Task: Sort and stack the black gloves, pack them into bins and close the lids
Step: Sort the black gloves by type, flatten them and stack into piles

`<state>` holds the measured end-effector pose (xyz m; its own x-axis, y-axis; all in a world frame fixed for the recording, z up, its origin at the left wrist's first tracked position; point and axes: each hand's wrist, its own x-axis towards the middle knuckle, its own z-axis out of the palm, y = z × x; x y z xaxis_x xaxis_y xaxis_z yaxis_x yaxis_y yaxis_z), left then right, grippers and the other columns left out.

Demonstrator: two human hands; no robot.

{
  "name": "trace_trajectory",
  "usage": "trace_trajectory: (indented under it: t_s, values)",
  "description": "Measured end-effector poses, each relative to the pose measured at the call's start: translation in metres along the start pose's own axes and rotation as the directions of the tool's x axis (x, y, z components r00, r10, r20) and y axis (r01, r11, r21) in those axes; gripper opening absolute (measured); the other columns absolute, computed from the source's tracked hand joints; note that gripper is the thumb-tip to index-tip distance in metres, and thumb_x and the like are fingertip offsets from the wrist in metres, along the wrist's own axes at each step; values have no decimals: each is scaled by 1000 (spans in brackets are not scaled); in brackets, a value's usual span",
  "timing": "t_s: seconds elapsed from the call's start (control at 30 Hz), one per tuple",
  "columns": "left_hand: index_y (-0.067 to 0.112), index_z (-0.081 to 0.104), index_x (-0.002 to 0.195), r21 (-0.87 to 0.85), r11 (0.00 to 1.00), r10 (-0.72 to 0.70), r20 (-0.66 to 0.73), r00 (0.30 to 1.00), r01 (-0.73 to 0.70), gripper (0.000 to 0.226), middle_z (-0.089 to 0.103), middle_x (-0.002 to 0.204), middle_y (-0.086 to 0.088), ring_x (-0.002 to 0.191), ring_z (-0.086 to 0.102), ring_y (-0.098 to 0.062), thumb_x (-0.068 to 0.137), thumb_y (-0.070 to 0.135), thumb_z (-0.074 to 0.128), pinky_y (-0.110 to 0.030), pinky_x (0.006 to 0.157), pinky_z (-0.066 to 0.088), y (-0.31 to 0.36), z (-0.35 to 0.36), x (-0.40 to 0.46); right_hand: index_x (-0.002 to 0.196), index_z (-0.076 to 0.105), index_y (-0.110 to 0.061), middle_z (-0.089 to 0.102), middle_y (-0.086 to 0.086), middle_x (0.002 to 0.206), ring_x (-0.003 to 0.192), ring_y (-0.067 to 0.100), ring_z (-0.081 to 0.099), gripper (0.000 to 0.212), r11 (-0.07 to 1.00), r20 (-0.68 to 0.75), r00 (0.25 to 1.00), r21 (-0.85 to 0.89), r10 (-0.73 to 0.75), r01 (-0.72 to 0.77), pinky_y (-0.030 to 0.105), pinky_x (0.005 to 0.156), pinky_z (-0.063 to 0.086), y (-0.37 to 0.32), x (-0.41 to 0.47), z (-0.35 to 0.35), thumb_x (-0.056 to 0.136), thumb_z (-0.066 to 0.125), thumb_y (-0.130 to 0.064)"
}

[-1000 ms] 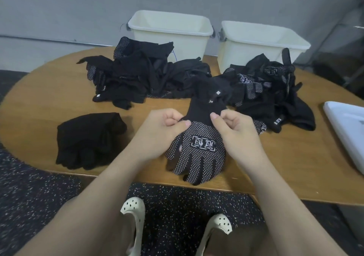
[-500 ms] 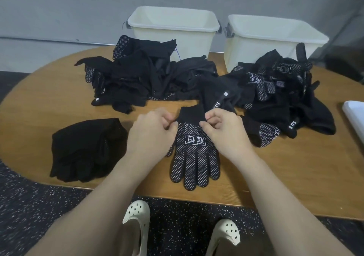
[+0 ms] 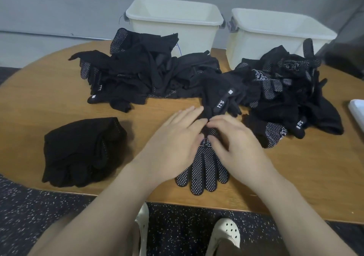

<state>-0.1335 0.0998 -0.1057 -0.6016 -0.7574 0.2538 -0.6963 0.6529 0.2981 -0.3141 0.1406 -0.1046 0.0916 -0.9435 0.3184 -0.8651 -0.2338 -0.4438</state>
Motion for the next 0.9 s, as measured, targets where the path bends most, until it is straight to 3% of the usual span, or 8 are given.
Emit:
trace_trajectory:
  t_s: [0.1, 0.2, 0.3, 0.43, 0.57, 0.67, 0.8, 0.9]
  values:
    - [20, 8, 165, 35, 999, -45, 215, 976, 39, 63, -2, 173, 3, 158, -9, -7, 110, 45, 26, -30, 128, -8, -8, 5, -2, 148, 53, -20, 51, -8, 152, 141, 7, 44, 51, 1000, 186, 982, -2, -15, 16, 31, 121, 33, 0, -12, 0, 100, 49, -38]
    - [26, 0, 165, 106, 992, -96, 276, 956, 68, 72, -12, 171, 6, 156, -15, -7, 105, 60, 21, -36, 128, -12, -16, 5, 0, 162, 24, -29, 19, -17, 167, 154, -3, 10, 65, 995, 319, 947, -97, 26, 5, 23, 127, 8, 3, -20, -1, 101, 30, -52]
    - [27, -8, 164, 143, 988, -110, 330, 938, 65, 81, -21, 170, 6, 155, -22, -7, 100, 69, 18, -40, 127, -15, -19, 0, -1, 162, -1, -36, -9, -24, 167, 150, -9, -20, 67, 976, 392, 919, -214, 45, 43, 21, 124, -12, 3, -25, -2, 100, 3, -61]
    - [24, -13, 163, 152, 987, -98, 360, 928, 46, 98, -27, 168, 1, 154, -26, -10, 92, 82, 19, -39, 127, -16, -21, -2, -3, 160, -11, -39, -20, -25, 165, 147, -8, -30, 68, 967, 434, 900, -242, 35, 79, 23, 122, -19, 7, -29, -7, 97, -4, -64]
    - [18, -15, 163, 152, 987, -112, 390, 914, 56, 121, -28, 168, -1, 153, -28, -11, 80, 96, 26, -35, 125, -18, -18, -8, -7, 161, -2, -43, -12, -29, 165, 148, -9, -26, 69, 983, 439, 898, -153, -19, 96, 20, 121, -18, 13, -28, -12, 96, 6, -65]
    - [18, -4, 165, 140, 988, -113, 363, 925, 66, 119, -19, 171, 2, 155, -24, -10, 80, 97, 23, -37, 128, -13, -20, -16, -10, 161, 23, -39, 7, -27, 167, 151, -10, -12, 69, 996, 387, 920, -35, -60, 80, 22, 124, -6, 19, -28, -15, 97, 25, -65]
    - [20, 14, 165, 79, 997, -2, 221, 975, -16, 96, 1, 173, 3, 158, -9, -8, 91, 82, 22, -39, 130, -4, -16, -12, 1, 143, 59, -25, 41, -14, 159, 153, -1, 21, 46, 993, 168, 983, 99, -76, 60, 36, 127, 20, 30, -30, -21, 102, 55, -44]
    - [22, 16, 165, 52, 997, 43, 202, 978, -54, 94, 5, 173, 2, 159, -4, -10, 93, 81, 27, -38, 130, -3, -10, -1, 12, 122, 72, -13, 63, -3, 134, 131, 14, 54, 28, 998, -93, 994, 15, -55, 57, 36, 114, 42, 45, -27, -29, 96, 70, -23]
